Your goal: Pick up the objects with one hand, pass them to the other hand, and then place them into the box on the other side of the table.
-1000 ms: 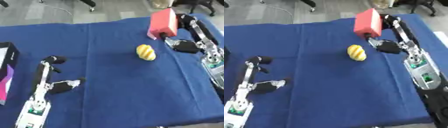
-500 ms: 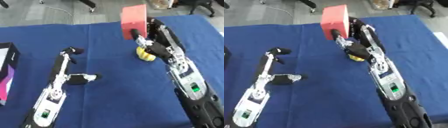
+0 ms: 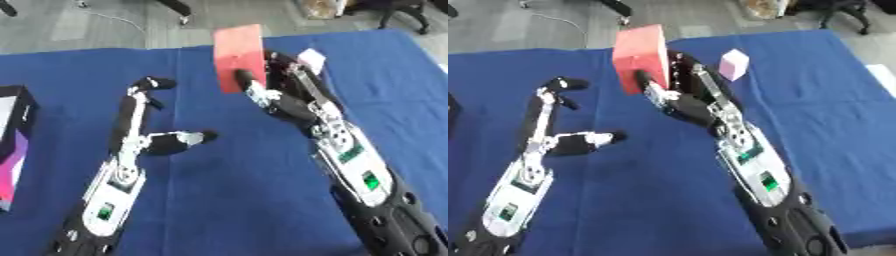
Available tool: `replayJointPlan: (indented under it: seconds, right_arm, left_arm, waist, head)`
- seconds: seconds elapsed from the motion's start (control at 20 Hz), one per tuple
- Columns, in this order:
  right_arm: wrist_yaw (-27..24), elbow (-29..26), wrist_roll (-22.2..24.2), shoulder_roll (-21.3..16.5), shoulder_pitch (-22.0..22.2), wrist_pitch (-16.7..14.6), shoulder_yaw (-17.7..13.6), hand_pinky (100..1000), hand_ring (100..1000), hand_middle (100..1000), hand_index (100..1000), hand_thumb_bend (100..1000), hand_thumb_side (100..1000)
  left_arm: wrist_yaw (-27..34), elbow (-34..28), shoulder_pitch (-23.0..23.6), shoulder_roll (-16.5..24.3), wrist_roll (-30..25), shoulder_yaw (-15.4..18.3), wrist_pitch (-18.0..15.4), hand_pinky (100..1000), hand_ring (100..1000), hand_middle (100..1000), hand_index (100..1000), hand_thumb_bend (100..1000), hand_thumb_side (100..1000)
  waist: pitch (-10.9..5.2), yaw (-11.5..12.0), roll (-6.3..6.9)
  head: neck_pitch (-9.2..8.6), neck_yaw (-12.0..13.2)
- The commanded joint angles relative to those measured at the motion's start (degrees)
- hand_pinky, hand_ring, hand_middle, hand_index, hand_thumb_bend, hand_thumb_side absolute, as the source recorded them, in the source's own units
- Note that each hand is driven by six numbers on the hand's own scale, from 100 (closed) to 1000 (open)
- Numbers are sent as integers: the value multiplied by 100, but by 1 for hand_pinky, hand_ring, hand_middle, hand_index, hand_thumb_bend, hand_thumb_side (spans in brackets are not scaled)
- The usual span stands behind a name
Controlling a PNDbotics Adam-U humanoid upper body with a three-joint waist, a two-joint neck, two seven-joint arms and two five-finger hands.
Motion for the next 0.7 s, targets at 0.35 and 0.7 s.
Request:
replayJointPlan:
  seconds: [0.35, 0.7]
  right_arm:
    - [-745, 71, -97, -46, -58, 665, 265, 672, 607, 449, 442, 100, 491]
    - [-1290, 65, -76, -105, -106, 1074, 458, 671, 604, 447, 445, 100, 523]
  left_arm:
    - [-1220, -451, 20, 28, 668, 4, 178, 615, 807, 750, 783, 1000, 240]
    - [-1747, -573, 73, 65, 531, -32, 152, 639, 820, 762, 799, 1000, 241]
  waist:
    - [-146, 12, -52]
    - [-134, 28, -64]
  head:
    - [-12, -66]
    - [-12, -124]
